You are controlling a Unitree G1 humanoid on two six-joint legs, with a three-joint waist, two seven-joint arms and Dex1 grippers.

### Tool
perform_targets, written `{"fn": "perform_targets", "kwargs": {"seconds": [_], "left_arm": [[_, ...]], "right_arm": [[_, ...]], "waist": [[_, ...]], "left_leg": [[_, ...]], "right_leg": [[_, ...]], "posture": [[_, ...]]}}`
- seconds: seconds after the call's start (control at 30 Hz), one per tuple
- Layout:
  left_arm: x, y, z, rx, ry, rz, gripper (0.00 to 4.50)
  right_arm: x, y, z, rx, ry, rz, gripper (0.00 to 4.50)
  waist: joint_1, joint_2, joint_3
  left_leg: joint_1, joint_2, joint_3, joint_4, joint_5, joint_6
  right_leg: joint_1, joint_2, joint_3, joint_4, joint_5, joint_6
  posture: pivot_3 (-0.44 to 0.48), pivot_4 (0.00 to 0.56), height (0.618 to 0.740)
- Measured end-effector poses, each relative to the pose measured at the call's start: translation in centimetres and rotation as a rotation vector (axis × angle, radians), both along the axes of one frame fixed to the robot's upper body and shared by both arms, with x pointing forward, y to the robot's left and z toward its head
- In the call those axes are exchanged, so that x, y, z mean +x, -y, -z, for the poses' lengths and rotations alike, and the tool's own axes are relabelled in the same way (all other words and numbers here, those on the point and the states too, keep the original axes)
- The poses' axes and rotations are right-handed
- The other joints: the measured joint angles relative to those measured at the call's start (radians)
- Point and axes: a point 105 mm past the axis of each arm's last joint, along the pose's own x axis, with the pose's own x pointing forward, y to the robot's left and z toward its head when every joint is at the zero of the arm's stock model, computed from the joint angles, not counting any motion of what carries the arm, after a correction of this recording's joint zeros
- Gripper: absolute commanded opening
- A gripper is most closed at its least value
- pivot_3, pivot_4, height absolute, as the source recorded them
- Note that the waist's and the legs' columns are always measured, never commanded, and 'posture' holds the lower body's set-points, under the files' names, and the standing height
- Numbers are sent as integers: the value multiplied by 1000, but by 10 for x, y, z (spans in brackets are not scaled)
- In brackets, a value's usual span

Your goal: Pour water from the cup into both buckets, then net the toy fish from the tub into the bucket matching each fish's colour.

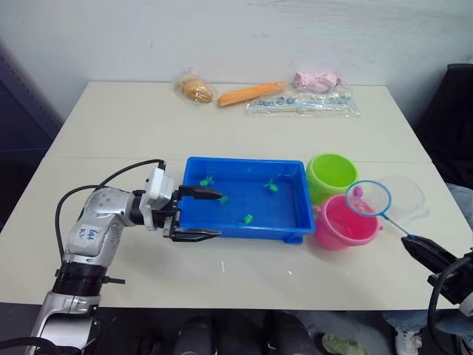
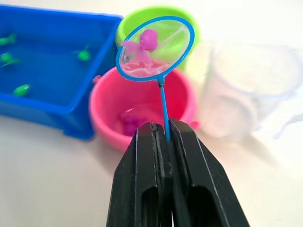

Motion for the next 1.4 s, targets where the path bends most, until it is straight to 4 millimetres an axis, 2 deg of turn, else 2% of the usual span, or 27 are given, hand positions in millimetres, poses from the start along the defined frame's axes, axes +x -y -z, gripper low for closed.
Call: {"fn": "perform_targets", "kwargs": {"seconds": [0.1,0.27,0.43,0.6,1.0,1.27,1.4], "left_arm": [[2,2,0,-4,17,-13,4432],[4,9,3,-38,7,-33,4432],[6,9,6,-46,5,-66,4432],[7,12,6,-64,8,-77,4432],[7,12,11,-84,3,-111,4432],[6,14,9,-92,20,-127,4432],[6,14,9,-94,23,-133,4432]], "right_arm": [[-3,8,6,-106,34,6,0],[-7,10,15,-275,88,-45,0],[-12,16,32,-490,108,-79,0],[-12,24,36,-773,211,-63,0],[-4,16,37,-1325,403,-174,0],[1,21,17,-1520,510,-147,0],[1,20,18,-1550,524,-182,0]], "waist": [[2,0,0],[3,0,0],[3,1,0],[2,1,0],[-3,1,0],[-7,1,0],[-9,1,-1]], "left_leg": [[0,0,0,0,0,0],[0,0,0,1,0,0],[1,0,0,1,0,0],[1,1,0,1,1,-1],[2,3,0,1,2,-3],[2,3,0,1,2,-3],[2,3,0,1,2,-2]], "right_leg": [[0,1,0,0,0,0],[0,1,0,0,0,0],[0,1,1,0,0,0],[0,1,1,0,0,0],[0,0,2,0,-1,-2],[0,-1,2,0,-1,-2],[0,-1,2,0,-1,-2]], "posture": [[0,150,740],[0,150,740],[0,150,740],[0,150,740],[0,150,740],[0,150,740],[0,150,740]]}}
